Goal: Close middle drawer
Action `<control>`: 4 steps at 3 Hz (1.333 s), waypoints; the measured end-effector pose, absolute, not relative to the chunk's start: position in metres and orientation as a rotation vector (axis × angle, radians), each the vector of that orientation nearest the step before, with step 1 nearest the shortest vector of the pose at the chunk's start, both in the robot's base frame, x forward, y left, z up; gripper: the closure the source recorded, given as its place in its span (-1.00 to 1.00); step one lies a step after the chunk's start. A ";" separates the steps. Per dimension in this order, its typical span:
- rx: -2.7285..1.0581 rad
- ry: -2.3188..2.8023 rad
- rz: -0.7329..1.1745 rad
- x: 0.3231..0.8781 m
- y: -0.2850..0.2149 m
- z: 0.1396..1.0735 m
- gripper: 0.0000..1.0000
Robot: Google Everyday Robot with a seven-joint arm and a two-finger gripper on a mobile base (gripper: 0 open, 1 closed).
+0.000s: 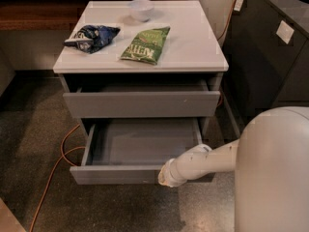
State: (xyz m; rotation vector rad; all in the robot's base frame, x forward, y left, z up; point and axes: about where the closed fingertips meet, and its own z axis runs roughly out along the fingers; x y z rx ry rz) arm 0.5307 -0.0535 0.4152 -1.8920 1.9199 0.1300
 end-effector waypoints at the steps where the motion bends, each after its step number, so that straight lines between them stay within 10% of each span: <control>1: -1.885 1.903 0.094 0.547 -0.056 0.418 1.00; 4: -1.839 1.865 0.054 0.601 -0.069 0.425 1.00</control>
Offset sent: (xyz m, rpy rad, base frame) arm 0.0621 -0.0164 0.0132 0.0330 -0.0806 -0.0220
